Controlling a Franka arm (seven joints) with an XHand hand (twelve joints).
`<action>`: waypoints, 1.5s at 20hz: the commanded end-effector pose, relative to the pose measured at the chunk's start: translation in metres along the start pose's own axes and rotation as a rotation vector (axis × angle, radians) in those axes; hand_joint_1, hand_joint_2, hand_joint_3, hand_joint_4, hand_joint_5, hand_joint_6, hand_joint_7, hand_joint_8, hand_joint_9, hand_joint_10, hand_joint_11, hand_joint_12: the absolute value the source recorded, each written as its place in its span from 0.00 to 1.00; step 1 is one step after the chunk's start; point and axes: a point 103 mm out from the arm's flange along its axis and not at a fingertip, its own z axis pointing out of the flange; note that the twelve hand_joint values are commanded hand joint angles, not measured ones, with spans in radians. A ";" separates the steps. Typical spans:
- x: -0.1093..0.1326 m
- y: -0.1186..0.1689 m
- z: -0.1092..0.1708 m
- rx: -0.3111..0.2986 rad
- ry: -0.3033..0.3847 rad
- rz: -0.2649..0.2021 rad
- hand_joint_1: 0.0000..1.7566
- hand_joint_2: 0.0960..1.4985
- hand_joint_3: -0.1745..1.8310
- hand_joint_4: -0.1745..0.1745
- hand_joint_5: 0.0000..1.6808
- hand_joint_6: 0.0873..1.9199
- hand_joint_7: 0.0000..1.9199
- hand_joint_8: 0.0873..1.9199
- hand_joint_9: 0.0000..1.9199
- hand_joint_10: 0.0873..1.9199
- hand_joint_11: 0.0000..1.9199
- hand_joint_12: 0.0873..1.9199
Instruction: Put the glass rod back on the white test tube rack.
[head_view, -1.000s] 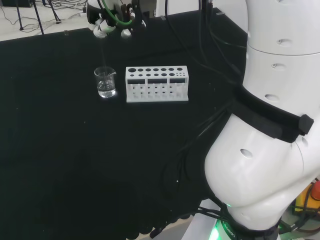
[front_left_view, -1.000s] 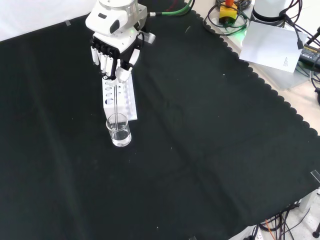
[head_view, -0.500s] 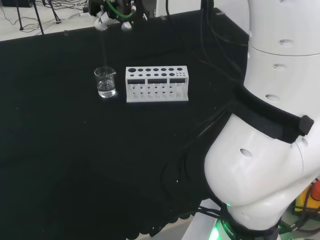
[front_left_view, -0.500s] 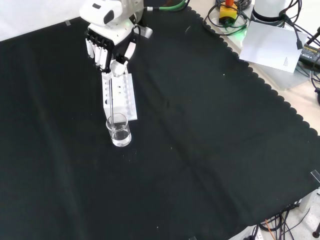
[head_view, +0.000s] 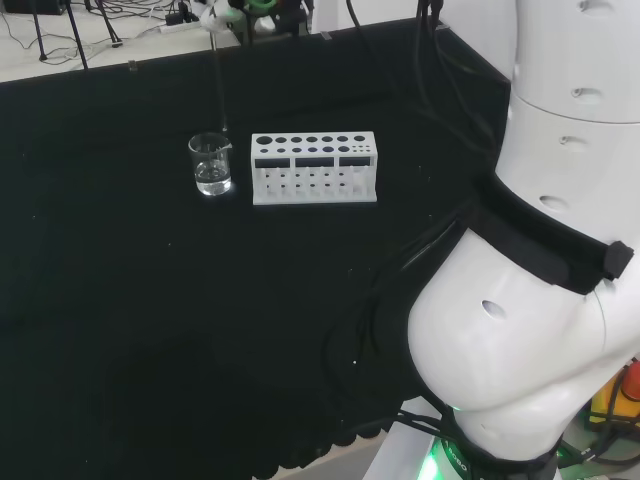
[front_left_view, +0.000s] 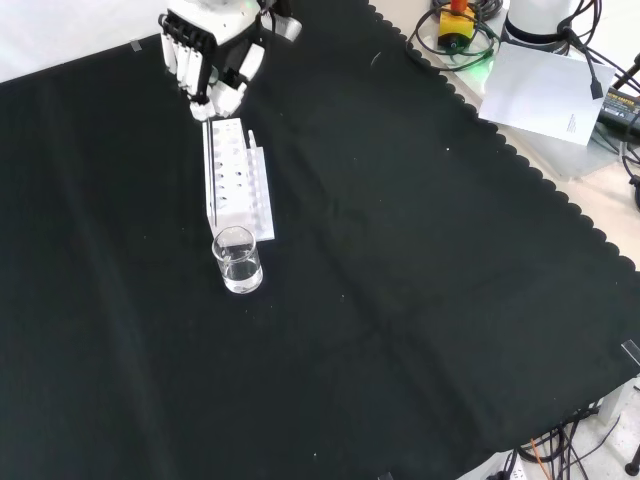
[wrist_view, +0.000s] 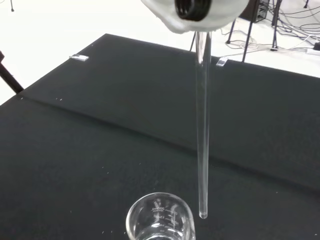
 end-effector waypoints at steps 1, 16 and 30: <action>-0.014 -0.005 -0.014 -0.016 0.009 0.032 0.74 0.68 0.09 0.00 0.69 0.18 0.61 0.50 0.84 0.43 0.74 0.47; -0.070 -0.022 -0.009 0.012 0.012 0.123 0.74 0.68 0.09 0.00 0.69 0.18 0.61 0.50 0.84 0.43 0.75 0.47; -0.046 -0.060 -0.023 -0.026 0.000 0.111 0.74 0.68 0.09 0.00 0.69 0.18 0.61 0.50 0.84 0.43 0.75 0.47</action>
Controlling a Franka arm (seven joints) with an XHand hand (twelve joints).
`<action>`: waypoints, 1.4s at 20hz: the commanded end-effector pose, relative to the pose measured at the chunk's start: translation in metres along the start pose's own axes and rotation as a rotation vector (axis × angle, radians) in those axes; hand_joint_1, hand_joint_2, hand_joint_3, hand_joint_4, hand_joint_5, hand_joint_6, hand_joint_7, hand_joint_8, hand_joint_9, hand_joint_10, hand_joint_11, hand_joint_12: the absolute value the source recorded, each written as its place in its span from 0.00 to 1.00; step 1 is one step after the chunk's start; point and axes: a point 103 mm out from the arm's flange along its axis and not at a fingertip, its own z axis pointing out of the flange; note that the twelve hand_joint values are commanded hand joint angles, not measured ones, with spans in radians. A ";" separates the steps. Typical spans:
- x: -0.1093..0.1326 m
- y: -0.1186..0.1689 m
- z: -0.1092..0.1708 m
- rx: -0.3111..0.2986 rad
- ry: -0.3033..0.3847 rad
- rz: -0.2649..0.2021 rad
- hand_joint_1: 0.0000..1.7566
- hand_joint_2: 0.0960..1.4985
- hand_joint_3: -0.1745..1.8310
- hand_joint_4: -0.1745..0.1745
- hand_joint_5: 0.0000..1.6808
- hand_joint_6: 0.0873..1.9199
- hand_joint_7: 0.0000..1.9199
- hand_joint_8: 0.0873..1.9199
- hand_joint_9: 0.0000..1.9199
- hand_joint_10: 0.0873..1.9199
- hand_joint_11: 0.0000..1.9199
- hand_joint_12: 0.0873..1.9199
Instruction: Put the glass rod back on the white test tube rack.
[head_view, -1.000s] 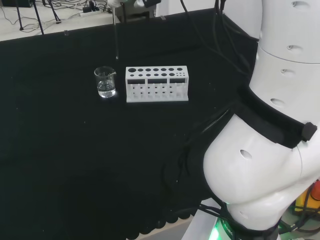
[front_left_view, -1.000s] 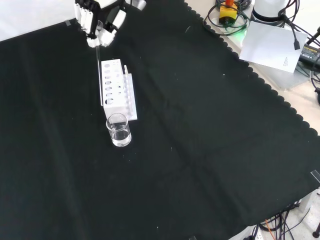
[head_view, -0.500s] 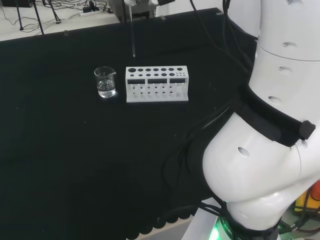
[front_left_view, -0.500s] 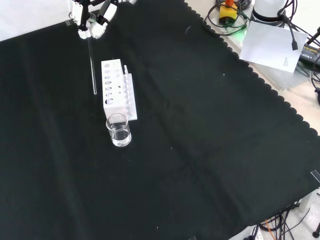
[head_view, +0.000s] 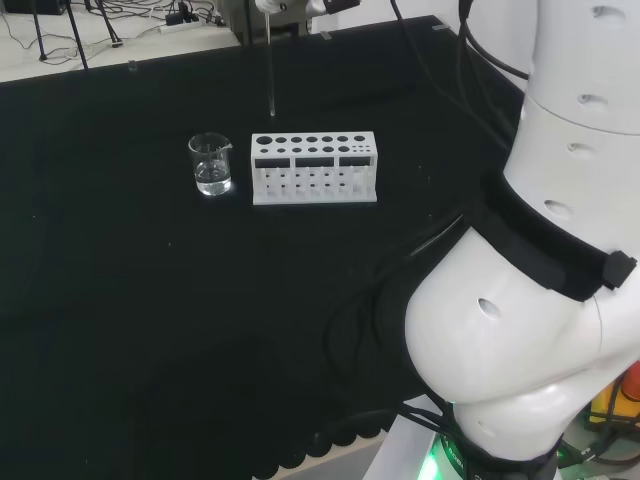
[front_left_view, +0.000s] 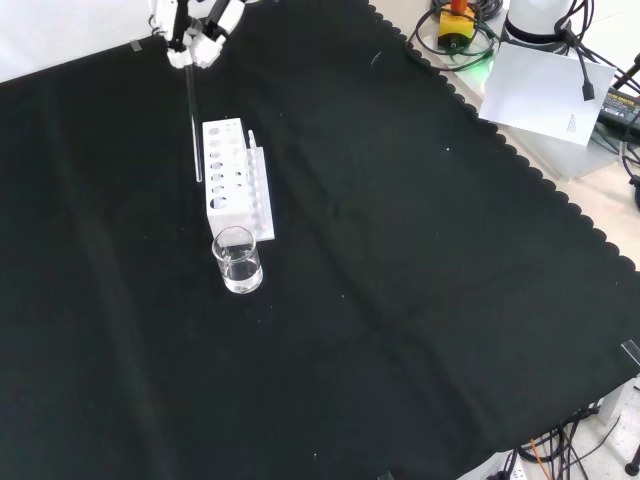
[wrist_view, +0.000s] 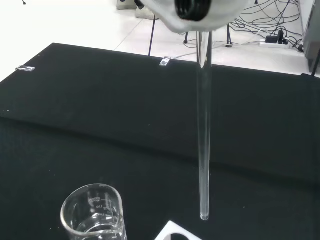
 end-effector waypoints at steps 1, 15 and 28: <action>0.018 -0.020 -0.008 -0.025 -0.016 -0.014 0.74 0.68 0.09 0.00 0.69 0.18 0.61 0.50 0.84 0.43 0.75 0.47; 0.036 -0.011 0.015 0.012 -0.002 -0.049 0.74 0.68 0.09 0.00 0.69 0.18 0.61 0.50 0.84 0.43 0.75 0.47; 0.019 -0.010 0.019 0.020 -0.003 -0.027 0.74 0.68 0.09 0.00 0.69 0.18 0.61 0.50 0.84 0.43 0.75 0.47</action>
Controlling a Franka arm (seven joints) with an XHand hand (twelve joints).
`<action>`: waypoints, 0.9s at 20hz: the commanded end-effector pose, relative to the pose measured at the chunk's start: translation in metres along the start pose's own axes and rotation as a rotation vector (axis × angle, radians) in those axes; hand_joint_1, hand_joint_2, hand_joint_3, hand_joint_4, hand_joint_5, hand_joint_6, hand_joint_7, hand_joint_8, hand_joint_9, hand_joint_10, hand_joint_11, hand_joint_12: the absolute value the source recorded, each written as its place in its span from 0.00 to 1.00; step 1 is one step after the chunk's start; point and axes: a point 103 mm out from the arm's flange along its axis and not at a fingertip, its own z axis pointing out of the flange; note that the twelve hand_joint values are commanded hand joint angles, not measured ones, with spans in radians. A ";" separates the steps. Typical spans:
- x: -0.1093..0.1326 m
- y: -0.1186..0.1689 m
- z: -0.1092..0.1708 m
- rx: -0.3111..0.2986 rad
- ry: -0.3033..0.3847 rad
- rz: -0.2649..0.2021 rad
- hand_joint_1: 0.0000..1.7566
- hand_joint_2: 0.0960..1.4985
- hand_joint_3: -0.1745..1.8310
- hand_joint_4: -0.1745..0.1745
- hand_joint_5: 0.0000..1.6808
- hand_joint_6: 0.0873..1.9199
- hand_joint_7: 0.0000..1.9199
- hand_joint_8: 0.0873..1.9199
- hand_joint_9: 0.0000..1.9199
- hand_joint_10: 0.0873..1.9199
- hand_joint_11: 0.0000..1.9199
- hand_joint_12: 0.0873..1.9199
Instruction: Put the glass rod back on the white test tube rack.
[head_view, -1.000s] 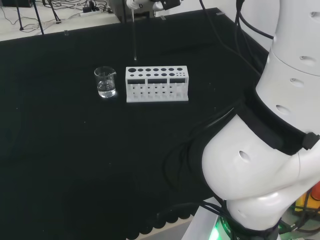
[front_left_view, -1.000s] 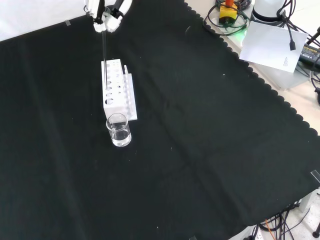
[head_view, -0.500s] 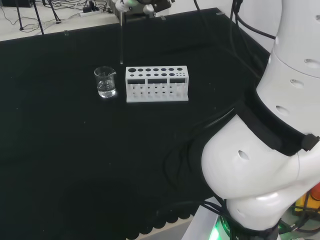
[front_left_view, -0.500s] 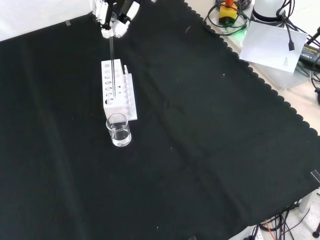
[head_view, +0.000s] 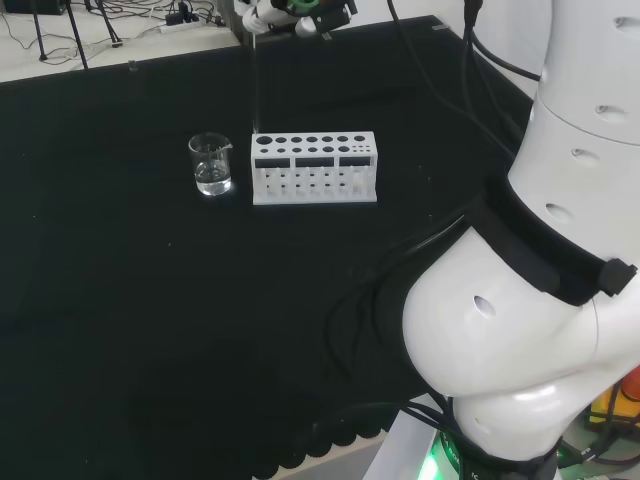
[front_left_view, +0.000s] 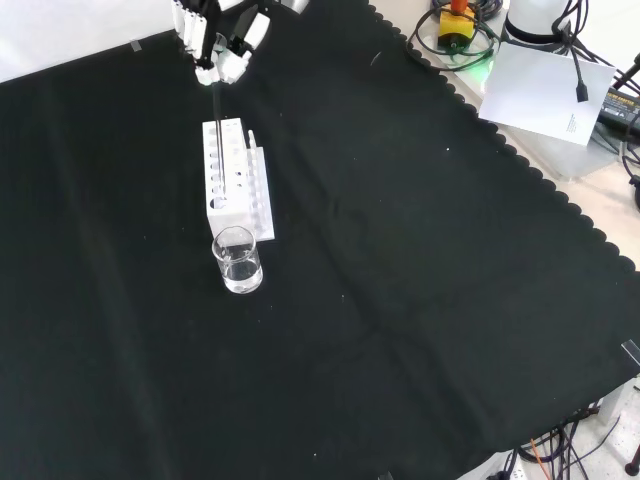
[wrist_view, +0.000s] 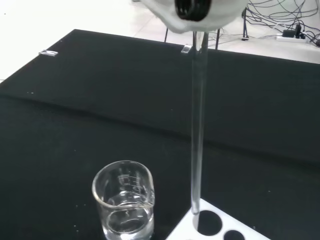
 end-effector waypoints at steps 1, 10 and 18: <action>-0.005 0.000 0.002 0.002 -0.006 0.011 0.74 0.68 0.09 0.00 0.68 0.18 0.61 0.50 0.84 0.43 0.75 0.47; -0.002 0.007 0.011 0.014 0.004 0.004 0.74 0.68 0.09 0.00 0.68 0.18 0.61 0.50 0.84 0.43 0.75 0.47; -0.006 0.015 0.025 0.041 0.010 0.000 0.74 0.68 0.09 0.00 0.68 0.18 0.61 0.50 0.84 0.43 0.75 0.47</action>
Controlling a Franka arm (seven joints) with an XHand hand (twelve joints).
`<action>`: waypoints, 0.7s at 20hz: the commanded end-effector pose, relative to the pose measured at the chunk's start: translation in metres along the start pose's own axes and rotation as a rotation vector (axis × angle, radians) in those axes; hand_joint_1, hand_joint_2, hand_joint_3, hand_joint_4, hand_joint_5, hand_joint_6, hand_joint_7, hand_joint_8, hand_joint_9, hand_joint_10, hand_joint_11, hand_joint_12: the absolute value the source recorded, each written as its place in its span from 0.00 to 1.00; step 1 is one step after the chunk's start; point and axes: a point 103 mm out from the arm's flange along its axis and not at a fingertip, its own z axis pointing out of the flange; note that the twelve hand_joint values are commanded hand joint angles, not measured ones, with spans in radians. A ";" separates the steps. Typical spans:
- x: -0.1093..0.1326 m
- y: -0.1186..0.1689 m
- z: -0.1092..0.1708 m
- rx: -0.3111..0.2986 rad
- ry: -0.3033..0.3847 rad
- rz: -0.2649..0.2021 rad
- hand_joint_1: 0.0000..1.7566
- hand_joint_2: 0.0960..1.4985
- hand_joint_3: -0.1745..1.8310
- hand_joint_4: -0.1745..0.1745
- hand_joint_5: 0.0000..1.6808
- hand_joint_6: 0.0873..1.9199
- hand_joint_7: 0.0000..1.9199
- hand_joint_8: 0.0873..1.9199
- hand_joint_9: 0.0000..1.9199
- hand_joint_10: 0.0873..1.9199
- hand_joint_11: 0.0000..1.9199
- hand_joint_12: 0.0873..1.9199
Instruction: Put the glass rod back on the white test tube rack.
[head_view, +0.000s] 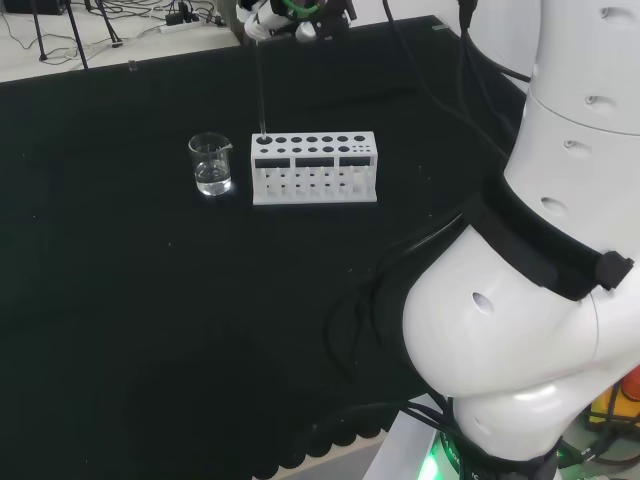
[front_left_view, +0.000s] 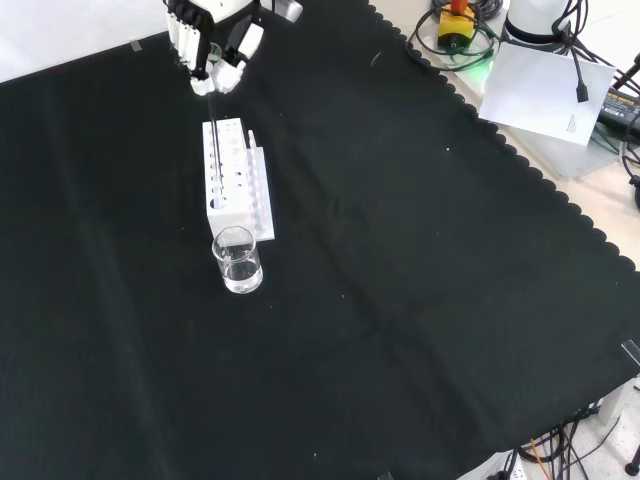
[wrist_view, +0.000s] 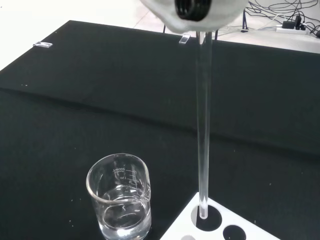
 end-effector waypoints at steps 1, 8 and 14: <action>-0.003 0.007 0.012 0.019 0.006 -0.001 0.74 0.68 0.09 0.00 0.68 0.18 0.61 0.50 0.84 0.43 0.75 0.47; -0.007 0.012 0.039 0.053 0.023 -0.008 0.74 0.68 0.09 0.00 0.68 0.18 0.61 0.50 0.84 0.43 0.75 0.47; -0.015 0.015 0.061 0.087 0.034 0.000 0.74 0.68 0.09 0.00 0.68 0.18 0.61 0.50 0.84 0.43 0.74 0.47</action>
